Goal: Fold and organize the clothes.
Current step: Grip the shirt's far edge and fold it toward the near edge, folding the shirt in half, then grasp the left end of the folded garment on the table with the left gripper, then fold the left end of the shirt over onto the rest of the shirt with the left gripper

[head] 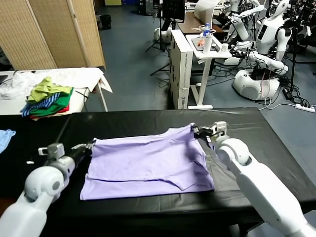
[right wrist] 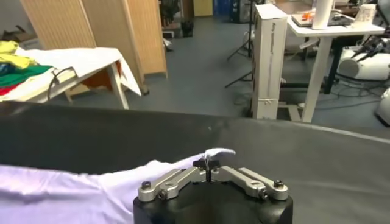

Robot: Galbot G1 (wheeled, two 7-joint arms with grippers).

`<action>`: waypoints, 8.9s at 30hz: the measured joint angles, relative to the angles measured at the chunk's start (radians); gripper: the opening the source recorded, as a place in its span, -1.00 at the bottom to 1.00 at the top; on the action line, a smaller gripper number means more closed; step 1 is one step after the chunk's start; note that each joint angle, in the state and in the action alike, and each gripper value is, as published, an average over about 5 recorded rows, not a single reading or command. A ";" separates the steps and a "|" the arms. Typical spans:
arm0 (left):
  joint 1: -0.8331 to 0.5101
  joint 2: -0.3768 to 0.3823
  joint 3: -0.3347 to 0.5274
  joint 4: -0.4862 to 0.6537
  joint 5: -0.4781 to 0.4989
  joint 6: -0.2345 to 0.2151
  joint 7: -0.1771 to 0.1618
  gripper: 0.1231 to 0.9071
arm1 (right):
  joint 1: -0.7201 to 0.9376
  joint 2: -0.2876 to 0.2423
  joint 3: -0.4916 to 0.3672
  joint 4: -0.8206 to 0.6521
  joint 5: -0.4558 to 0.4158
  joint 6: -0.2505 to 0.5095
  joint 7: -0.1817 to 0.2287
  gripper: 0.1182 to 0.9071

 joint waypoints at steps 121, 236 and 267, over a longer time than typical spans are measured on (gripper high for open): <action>0.121 -0.208 -0.065 0.068 0.240 -0.080 0.044 -0.74 | -0.192 0.224 0.139 -0.013 -0.096 0.001 0.102 0.44; 0.211 -0.472 0.226 -0.259 0.282 -0.097 -0.023 -0.86 | -0.758 0.264 0.494 0.331 -0.227 0.102 0.014 1.00; 0.225 -0.600 0.330 -0.189 0.428 -0.143 0.006 0.58 | -0.655 0.165 0.340 0.344 -0.219 0.113 -0.061 1.00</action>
